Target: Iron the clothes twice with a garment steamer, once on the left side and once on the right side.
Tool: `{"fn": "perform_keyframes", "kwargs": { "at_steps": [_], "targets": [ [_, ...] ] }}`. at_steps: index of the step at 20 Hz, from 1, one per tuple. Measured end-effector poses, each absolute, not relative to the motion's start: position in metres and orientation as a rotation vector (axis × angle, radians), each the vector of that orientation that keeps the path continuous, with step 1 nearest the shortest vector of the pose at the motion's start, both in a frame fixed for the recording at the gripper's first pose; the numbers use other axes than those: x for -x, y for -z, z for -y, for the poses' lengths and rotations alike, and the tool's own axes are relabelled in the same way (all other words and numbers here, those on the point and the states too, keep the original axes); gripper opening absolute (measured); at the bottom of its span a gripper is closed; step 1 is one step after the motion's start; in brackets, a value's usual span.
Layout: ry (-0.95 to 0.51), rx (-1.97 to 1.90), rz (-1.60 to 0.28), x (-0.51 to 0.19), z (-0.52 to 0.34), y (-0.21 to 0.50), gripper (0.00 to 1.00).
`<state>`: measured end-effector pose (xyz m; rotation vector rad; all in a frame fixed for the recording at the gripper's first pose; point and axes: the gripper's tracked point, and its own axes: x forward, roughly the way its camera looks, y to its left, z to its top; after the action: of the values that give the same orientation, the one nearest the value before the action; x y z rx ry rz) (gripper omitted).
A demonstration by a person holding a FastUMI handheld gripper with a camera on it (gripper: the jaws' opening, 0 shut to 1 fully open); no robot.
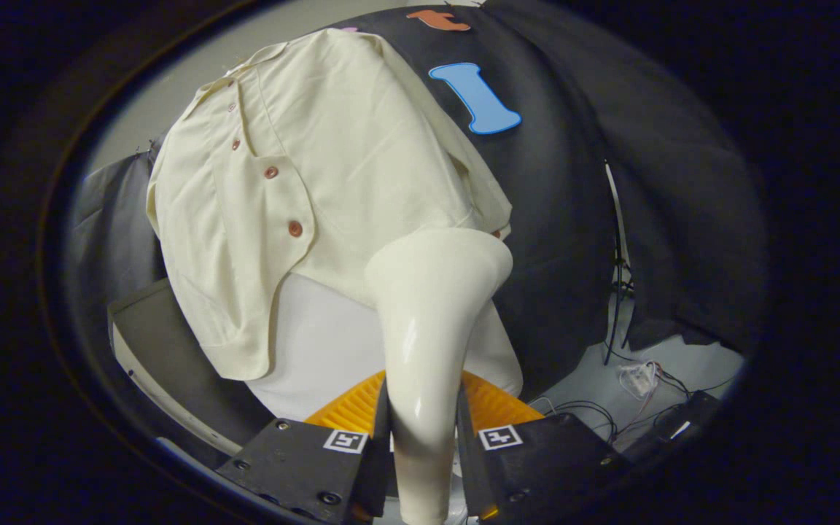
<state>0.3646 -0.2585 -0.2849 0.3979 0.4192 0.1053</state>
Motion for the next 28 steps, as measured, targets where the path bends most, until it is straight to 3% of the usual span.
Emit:
{"fn": "perform_keyframes", "kwargs": {
  "at_steps": [6,13,28],
  "targets": [
    [-0.102,-0.398,-0.414,-0.343,0.254,0.275,0.41],
    [-0.12,-0.381,-0.333,-0.305,0.222,0.211,0.41],
    [-0.177,-0.241,0.001,-0.228,0.096,-0.024,0.41]
  ]
}}
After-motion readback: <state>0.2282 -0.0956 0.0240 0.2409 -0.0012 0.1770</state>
